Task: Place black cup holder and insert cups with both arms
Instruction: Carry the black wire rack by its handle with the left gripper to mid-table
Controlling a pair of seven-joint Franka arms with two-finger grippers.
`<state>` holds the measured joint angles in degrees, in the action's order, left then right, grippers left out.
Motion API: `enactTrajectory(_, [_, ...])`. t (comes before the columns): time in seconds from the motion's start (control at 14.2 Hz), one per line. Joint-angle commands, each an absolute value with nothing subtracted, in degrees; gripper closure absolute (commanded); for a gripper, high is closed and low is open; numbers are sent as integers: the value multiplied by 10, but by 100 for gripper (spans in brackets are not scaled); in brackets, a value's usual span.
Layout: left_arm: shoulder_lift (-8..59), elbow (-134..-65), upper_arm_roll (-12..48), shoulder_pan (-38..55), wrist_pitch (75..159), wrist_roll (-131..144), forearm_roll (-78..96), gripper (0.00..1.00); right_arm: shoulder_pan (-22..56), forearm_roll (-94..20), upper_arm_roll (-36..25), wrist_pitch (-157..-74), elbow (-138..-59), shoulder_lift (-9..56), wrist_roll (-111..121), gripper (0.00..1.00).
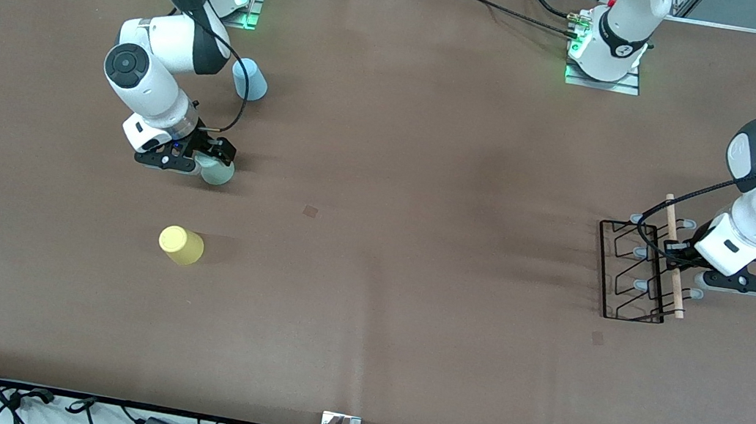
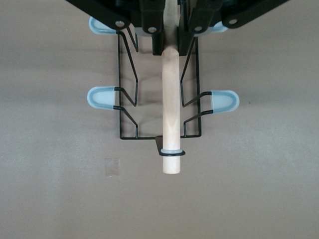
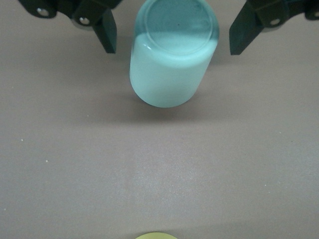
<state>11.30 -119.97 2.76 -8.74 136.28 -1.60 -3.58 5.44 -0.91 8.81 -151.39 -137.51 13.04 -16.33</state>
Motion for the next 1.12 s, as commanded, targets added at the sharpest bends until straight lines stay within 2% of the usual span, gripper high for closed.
enactTrajectory(0.0, [108, -1179, 36, -87, 1326, -18, -45, 99, 55, -4, 88, -1528, -1384, 127, -173, 0])
enactTrajectory(0.21, [106, -1093, 47, -74, 1195, -5, -45, 99, 54, -3, 88, -1528, -1384, 127, -173, 0])
enactTrajectory(0.42, [104, -1056, 109, -67, 1157, 47, -45, 99, 53, -3, 87, -1535, -1383, 134, -173, 0])
enactTrajectory(0.77, [109, -1031, 227, -59, 1159, 202, -45, 99, 52, -3, 87, -1553, -1383, 149, -175, 0])
enactTrajectory(1.05, [123, -1023, 245, 31, 1160, 321, -64, 99, 52, -2, 86, -1553, -1383, 147, -174, 0])
